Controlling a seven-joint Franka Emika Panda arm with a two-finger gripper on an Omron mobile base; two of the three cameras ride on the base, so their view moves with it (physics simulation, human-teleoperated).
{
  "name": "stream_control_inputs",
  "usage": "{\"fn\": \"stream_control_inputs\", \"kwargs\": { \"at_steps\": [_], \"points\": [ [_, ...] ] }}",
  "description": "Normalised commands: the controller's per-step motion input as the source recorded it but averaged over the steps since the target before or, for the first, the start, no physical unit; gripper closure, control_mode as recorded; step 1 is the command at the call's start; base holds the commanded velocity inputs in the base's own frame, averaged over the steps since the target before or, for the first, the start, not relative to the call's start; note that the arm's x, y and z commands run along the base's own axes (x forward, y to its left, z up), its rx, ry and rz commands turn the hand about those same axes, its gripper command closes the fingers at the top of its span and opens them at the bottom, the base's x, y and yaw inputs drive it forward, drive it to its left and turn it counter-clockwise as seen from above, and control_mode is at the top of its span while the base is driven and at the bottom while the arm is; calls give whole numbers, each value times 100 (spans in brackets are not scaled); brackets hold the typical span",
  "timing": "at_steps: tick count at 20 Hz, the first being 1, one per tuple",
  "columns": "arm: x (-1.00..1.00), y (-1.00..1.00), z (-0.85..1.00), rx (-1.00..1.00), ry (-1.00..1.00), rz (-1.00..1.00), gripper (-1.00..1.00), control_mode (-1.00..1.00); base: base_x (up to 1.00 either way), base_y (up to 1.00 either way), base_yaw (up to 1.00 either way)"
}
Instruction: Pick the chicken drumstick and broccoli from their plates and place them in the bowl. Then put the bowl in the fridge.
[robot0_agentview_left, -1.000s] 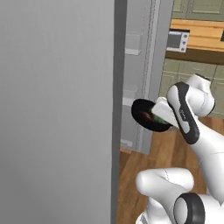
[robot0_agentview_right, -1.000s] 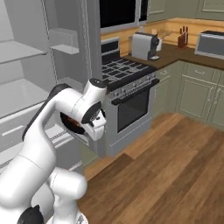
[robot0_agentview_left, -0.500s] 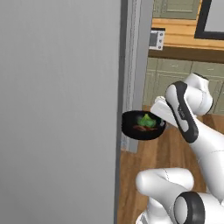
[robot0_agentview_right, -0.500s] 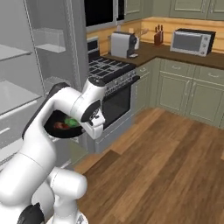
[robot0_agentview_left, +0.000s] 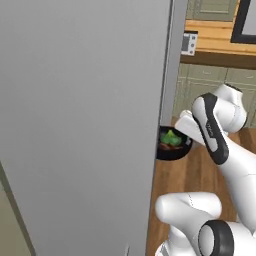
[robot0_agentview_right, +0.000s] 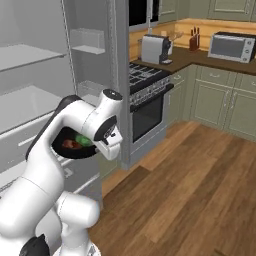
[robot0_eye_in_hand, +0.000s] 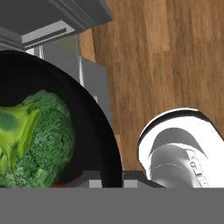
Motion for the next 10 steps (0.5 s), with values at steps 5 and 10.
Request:
{"fn": "stream_control_inputs", "kwargs": {
  "at_steps": [5,10],
  "points": [
    [0,0,0,0,0,0,100,100,80,-23,6],
    [0,0,0,0,0,0,100,100,-39,14,20]
  ]
}}
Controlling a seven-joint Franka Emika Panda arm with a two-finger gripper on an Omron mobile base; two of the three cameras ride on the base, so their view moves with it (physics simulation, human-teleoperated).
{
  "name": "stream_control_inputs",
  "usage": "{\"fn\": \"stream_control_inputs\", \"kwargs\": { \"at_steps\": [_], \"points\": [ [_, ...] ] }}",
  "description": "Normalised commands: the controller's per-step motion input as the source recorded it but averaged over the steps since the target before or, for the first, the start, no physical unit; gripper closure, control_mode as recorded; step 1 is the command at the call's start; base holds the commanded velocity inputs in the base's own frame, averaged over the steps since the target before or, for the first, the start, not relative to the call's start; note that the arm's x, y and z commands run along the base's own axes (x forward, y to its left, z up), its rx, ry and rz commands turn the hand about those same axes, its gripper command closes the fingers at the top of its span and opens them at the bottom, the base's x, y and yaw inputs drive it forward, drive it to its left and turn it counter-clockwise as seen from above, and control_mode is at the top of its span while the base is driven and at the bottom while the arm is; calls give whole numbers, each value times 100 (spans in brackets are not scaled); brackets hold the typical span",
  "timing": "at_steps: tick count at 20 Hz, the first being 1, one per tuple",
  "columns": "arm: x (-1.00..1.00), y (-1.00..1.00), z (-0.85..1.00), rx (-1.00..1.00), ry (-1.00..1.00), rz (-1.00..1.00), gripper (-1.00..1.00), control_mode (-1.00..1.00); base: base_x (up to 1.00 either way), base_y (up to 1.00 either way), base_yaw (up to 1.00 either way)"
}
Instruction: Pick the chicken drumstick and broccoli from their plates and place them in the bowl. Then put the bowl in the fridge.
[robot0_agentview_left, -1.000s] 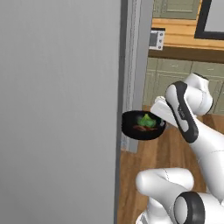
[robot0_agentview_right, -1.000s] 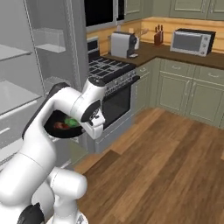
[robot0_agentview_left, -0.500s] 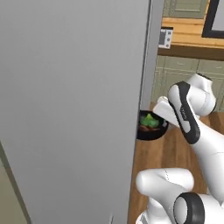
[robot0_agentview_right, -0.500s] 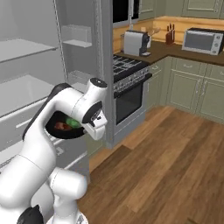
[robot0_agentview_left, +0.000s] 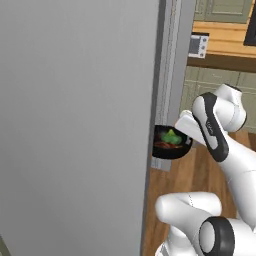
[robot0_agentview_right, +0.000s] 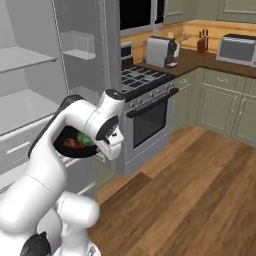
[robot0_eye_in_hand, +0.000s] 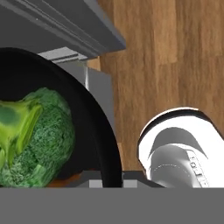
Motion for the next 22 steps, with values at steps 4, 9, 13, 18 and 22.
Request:
{"fn": "stream_control_inputs", "kwargs": {
  "at_steps": [4,9,13,18,22],
  "points": [
    [0,0,0,0,0,0,100,100,-51,23,25],
    [0,0,0,0,0,0,100,100,14,-1,29],
    [0,0,0,0,0,0,100,100,-8,-9,32],
    [0,0,0,0,0,0,100,100,23,-13,31],
    [0,0,0,0,0,0,100,100,54,-39,21]
  ]
}}
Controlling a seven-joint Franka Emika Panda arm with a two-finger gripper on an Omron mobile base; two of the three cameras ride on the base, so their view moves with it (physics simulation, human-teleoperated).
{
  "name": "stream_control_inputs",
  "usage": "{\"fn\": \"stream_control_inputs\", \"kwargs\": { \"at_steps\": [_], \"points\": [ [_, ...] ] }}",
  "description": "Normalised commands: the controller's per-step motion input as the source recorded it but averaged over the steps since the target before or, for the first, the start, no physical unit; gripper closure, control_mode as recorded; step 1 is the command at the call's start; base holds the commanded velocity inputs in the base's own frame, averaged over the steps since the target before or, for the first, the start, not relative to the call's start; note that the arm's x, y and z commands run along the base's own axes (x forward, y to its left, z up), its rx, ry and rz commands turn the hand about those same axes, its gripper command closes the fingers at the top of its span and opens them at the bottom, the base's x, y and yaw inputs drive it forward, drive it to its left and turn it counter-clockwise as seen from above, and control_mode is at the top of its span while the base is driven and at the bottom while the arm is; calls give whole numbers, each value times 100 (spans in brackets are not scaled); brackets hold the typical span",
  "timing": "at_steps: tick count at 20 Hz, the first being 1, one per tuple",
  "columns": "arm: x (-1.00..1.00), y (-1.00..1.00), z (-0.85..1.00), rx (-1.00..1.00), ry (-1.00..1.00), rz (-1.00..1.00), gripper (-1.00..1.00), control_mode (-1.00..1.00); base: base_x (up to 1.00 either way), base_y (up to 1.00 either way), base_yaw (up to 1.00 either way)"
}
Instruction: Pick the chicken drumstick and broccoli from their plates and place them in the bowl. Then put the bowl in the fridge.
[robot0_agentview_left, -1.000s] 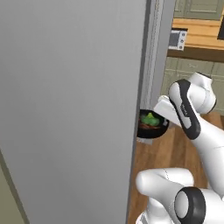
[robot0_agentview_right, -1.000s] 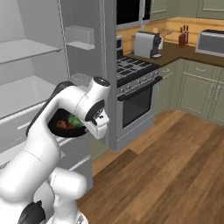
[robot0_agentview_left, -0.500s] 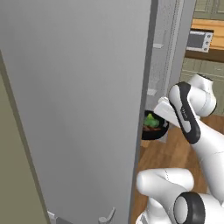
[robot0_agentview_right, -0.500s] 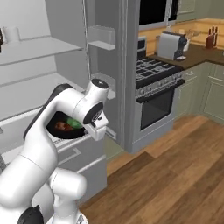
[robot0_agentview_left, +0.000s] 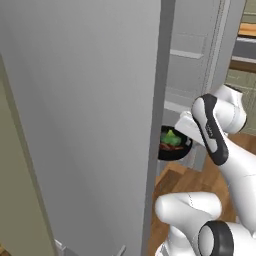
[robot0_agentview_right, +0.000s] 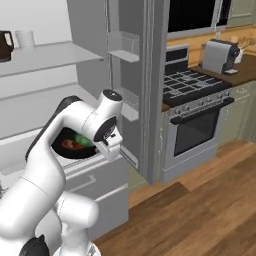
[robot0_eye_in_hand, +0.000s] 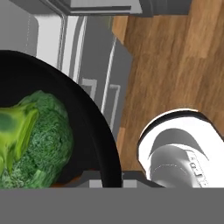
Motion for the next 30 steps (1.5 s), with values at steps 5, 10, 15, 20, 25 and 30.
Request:
{"fn": "stream_control_inputs", "kwargs": {
  "at_steps": [5,10,15,20,25,30],
  "points": [
    [0,0,0,0,0,0,100,100,4,-8,25],
    [0,0,0,0,0,0,100,100,5,-12,37],
    [0,0,0,0,0,0,100,100,19,-44,32],
    [0,0,0,0,0,0,100,100,-4,-15,36],
    [0,0,0,0,0,0,100,100,0,-42,42],
    [0,0,0,0,0,0,100,100,0,-58,44]
  ]
}}
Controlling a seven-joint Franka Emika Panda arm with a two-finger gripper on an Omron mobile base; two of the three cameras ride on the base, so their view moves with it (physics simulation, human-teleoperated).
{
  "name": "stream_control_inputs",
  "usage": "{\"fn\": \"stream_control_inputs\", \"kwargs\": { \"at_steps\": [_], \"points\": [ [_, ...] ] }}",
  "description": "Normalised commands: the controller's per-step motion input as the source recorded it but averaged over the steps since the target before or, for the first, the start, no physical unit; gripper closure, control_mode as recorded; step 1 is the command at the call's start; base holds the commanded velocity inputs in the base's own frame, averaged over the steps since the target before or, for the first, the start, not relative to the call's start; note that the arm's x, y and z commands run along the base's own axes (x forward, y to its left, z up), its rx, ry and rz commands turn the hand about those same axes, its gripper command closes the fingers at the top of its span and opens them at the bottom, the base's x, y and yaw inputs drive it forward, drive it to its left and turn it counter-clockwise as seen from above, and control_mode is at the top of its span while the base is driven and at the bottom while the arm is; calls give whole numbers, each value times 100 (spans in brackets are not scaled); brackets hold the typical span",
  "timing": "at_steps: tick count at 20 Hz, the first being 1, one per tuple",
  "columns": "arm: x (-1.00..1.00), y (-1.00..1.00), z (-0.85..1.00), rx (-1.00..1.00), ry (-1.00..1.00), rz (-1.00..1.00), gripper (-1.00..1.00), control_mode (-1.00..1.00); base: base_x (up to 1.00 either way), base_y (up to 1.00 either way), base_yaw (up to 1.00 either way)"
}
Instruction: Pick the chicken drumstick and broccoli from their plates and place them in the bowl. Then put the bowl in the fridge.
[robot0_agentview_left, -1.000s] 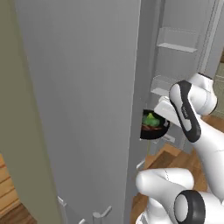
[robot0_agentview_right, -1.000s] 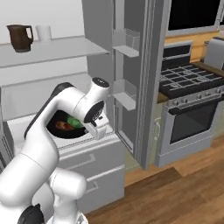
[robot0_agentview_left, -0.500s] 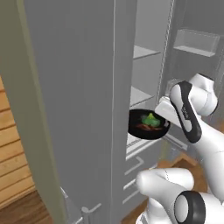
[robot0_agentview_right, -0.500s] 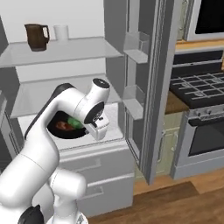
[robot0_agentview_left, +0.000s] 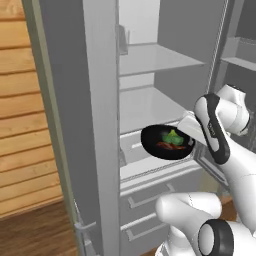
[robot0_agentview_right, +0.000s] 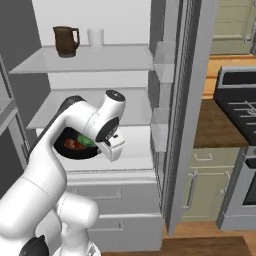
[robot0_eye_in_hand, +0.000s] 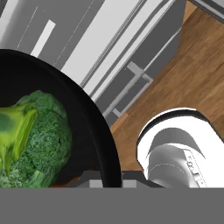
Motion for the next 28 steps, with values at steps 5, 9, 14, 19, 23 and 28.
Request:
{"fn": "stream_control_inputs", "kwargs": {
  "at_steps": [5,9,14,19,23,28],
  "points": [
    [0,0,0,0,0,0,100,100,-8,-42,45],
    [0,0,0,0,0,0,100,100,-6,-34,42],
    [0,0,0,0,0,0,100,100,0,-7,5],
    [74,-1,14,0,-21,-7,100,-100,0,0,0],
    [100,11,22,-1,-27,-15,100,-100,0,0,0],
    [100,24,-6,-12,0,-7,100,-100,0,0,0]
  ]
}}
